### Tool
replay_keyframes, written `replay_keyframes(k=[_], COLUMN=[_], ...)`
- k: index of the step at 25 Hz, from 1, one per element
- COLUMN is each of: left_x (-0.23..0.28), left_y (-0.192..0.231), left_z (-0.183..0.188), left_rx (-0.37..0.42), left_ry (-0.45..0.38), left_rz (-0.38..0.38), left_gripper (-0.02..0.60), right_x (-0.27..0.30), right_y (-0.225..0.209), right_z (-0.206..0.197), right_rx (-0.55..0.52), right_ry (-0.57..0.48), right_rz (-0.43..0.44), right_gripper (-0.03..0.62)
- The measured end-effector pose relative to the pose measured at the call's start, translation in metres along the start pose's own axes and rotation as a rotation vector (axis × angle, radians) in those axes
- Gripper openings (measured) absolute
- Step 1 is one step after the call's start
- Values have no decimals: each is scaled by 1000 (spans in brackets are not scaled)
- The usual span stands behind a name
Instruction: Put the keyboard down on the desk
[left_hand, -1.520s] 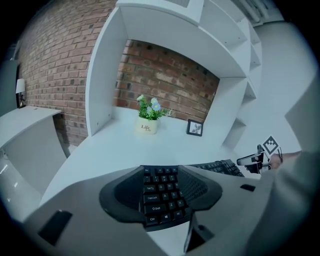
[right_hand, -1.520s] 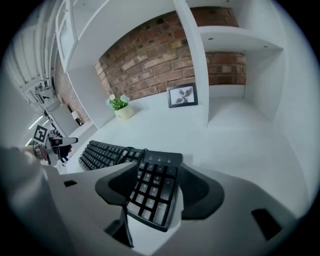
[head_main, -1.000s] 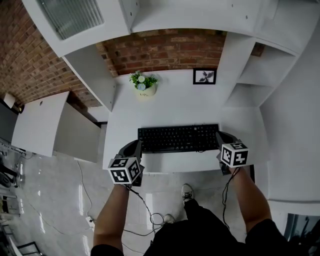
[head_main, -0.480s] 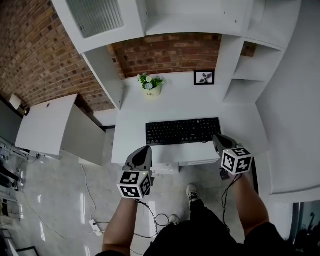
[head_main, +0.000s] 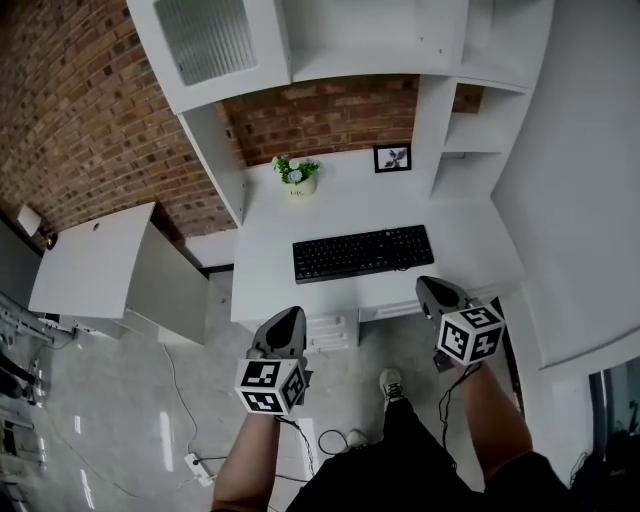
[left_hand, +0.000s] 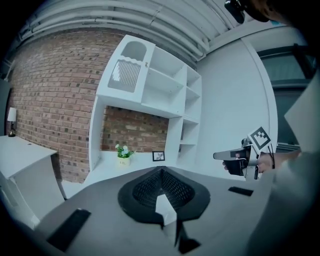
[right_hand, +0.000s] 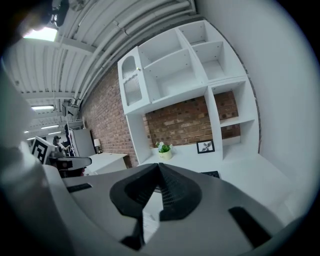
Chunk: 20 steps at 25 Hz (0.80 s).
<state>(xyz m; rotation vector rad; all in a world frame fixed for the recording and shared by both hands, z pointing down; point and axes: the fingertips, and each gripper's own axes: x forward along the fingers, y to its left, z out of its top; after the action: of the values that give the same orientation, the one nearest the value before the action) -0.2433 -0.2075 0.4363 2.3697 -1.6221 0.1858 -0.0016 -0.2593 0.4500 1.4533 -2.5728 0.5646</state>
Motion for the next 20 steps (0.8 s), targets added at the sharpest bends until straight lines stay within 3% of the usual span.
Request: replay_keyframes(k=[7,20], left_x=[-41,-96], left_y=[-15,-50], left_z=[-3,-13], left_rx=[56,36], left_ry=[-36,-74], left_rz=[-28,-11], left_gripper=[17,17], right_x=[-43,-111], right_y=[38,64], right_z=[-5,-11], right_rx=[-16,-90], right_ry=[-33,-49], right_rz=[-3,27], right_gripper=[17,17])
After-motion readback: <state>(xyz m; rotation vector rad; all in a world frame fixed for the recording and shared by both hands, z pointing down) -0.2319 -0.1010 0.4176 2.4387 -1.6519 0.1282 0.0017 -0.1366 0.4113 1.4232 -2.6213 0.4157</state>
